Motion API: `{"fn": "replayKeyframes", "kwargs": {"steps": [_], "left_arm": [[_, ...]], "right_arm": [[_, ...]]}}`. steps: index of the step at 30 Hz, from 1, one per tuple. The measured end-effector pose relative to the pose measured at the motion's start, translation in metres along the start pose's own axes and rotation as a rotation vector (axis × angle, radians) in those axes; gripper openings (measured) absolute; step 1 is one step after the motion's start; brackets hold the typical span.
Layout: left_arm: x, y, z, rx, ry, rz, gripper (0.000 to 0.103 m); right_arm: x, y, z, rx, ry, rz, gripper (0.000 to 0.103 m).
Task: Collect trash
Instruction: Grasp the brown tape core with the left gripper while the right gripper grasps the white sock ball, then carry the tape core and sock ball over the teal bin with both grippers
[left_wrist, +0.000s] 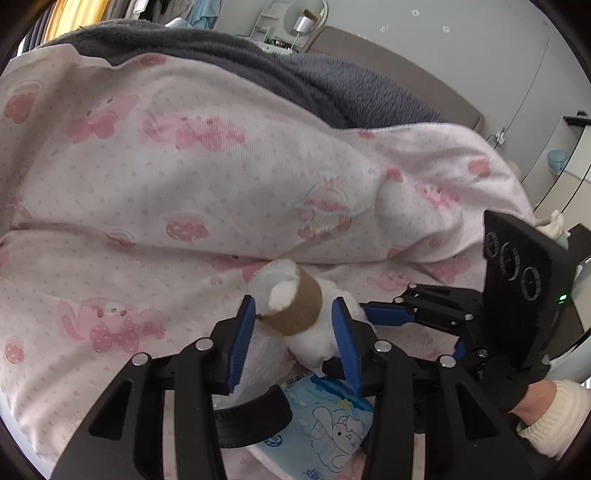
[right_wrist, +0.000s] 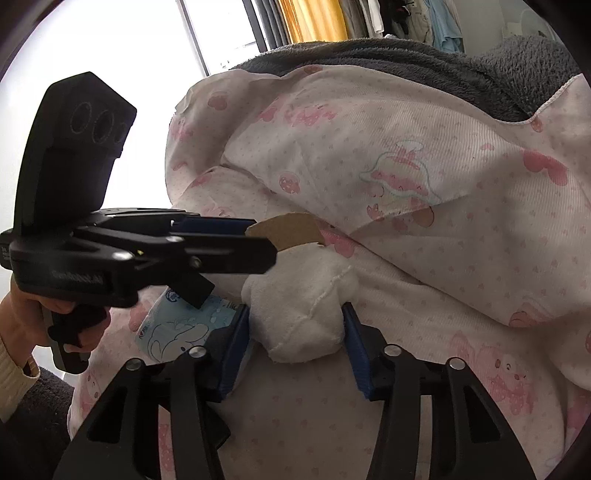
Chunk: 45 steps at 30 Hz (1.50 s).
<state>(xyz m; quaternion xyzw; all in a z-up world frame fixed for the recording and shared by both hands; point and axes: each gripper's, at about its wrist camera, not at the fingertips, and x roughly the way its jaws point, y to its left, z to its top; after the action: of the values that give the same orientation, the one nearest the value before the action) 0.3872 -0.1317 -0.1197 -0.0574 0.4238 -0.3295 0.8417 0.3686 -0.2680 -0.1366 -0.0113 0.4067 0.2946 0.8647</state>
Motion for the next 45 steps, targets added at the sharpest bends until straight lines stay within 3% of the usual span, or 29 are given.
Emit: {"fn": "replayKeyframes", "kwargs": {"steps": [2,11,34,45], "left_arm": [[0.001,0.001,0.001,-0.008,0.0,0.004,0.039],[0.003,-0.003,0.005,-0.001,-0.023,0.004,0.038],[-0.027,0.006,0.007,-0.075,-0.14,0.007,0.037],[-0.055,0.019,0.003,-0.106,-0.196,0.048,0.037]], "right_arm": [[0.0,0.001,0.0,-0.003,0.001,-0.002,0.045],[-0.003,0.0,-0.001,-0.003,-0.001,-0.001,0.037],[-0.022,0.012,0.002,-0.022,-0.039,0.025,0.035],[-0.029,0.027,0.009,-0.038,-0.054,0.03,0.035]]}}
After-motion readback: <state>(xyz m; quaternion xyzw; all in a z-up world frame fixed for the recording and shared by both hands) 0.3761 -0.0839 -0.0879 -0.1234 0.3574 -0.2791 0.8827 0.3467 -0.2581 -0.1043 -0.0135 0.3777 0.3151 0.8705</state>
